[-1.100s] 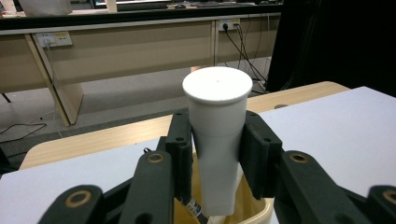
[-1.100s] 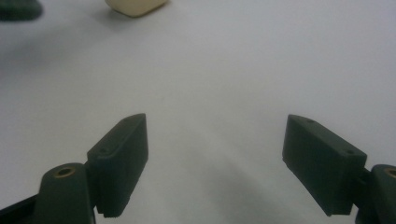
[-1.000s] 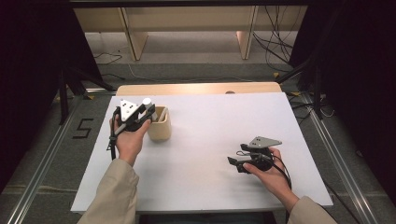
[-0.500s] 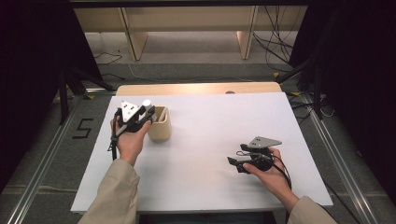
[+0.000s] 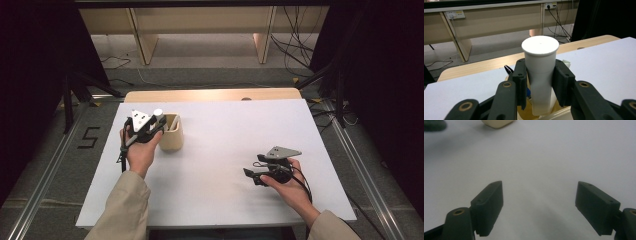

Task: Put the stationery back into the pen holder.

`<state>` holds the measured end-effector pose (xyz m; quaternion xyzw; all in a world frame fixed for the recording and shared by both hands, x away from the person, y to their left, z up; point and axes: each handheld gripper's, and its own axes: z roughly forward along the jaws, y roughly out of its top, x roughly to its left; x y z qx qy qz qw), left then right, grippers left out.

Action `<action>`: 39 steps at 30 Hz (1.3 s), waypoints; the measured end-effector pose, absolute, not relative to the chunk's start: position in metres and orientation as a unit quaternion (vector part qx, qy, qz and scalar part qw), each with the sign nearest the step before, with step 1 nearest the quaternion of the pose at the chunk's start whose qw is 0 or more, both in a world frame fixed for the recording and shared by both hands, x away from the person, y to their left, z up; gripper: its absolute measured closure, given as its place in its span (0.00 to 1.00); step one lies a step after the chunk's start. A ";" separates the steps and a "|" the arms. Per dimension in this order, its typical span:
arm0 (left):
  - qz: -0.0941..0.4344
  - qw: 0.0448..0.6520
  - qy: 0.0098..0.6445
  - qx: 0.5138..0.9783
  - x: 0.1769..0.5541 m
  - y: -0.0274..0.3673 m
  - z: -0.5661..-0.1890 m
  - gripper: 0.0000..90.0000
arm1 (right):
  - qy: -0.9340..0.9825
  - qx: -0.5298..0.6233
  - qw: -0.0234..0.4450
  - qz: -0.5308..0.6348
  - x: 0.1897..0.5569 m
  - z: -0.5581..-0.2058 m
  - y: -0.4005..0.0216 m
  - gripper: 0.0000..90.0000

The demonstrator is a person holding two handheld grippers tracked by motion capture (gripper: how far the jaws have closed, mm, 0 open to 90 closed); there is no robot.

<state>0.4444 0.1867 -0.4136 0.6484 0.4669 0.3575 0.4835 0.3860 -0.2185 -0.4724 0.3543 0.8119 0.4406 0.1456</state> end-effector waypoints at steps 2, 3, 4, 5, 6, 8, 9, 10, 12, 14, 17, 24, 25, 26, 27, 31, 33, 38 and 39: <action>0.358 0.483 0.467 0.649 0.445 0.187 -0.415 0.74 | 0.812 0.354 0.145 0.440 0.386 -0.472 -0.218 0.26; 0.357 0.482 0.466 0.650 0.445 0.187 -0.415 0.74 | 0.812 0.354 0.145 0.440 0.386 -0.473 -0.218 0.26; 0.357 0.482 0.467 0.650 0.445 0.186 -0.416 0.74 | 0.812 0.354 0.146 0.440 0.386 -0.473 -0.218 0.26; 0.357 0.479 0.468 0.651 0.445 0.186 -0.417 0.74 | 0.812 0.354 0.145 0.441 0.386 -0.472 -0.218 0.26; 0.357 0.479 0.467 0.652 0.445 0.186 -0.418 0.74 | 0.812 0.354 0.145 0.440 0.386 -0.472 -0.218 0.26; 0.357 0.476 0.467 0.654 0.446 0.186 -0.419 0.74 | 0.812 0.355 0.145 0.441 0.386 -0.472 -0.218 0.26; 0.356 0.475 0.468 0.655 0.446 0.186 -0.419 0.74 | 0.811 0.354 0.145 0.441 0.386 -0.472 -0.218 0.26; 0.355 0.475 0.469 0.655 0.446 0.186 -0.420 0.74 | 0.811 0.354 0.145 0.441 0.386 -0.472 -0.218 0.26; 0.352 0.473 0.472 0.655 0.446 0.186 -0.421 0.74 | 0.812 0.354 0.145 0.441 0.386 -0.472 -0.218 0.26; 0.350 0.475 0.475 0.653 0.447 0.186 -0.421 0.72 | 0.812 0.354 0.145 0.441 0.386 -0.472 -0.218 0.26; 0.350 0.474 0.479 0.651 0.445 0.186 -0.419 0.58 | 0.812 0.353 0.146 0.441 0.386 -0.472 -0.219 0.26; 0.352 0.475 0.492 0.639 0.439 0.189 -0.405 0.38 | 0.812 0.354 0.145 0.441 0.386 -0.472 -0.219 0.26; 0.348 0.476 0.492 0.641 0.438 0.189 -0.403 0.37 | 0.812 0.354 0.145 0.441 0.386 -0.472 -0.218 0.26; 0.344 0.476 0.491 0.643 0.436 0.189 -0.402 0.36 | 0.812 0.354 0.145 0.441 0.386 -0.472 -0.218 0.26; 0.341 0.475 0.491 0.645 0.435 0.188 -0.401 0.35 | 0.811 0.355 0.145 0.442 0.386 -0.472 -0.218 0.26; 0.321 0.471 0.483 0.665 0.430 0.185 -0.401 0.32 | 0.811 0.355 0.144 0.442 0.386 -0.472 -0.218 0.26; 0.315 0.470 0.477 0.673 0.428 0.183 -0.401 0.30 | 0.812 0.355 0.144 0.441 0.386 -0.473 -0.218 0.26; 0.314 0.471 0.464 0.682 0.421 0.182 -0.399 0.28 | 0.811 0.355 0.144 0.442 0.386 -0.472 -0.219 0.26; 0.311 0.471 0.462 0.684 0.419 0.182 -0.400 0.28 | 0.811 0.355 0.144 0.442 0.386 -0.472 -0.219 0.26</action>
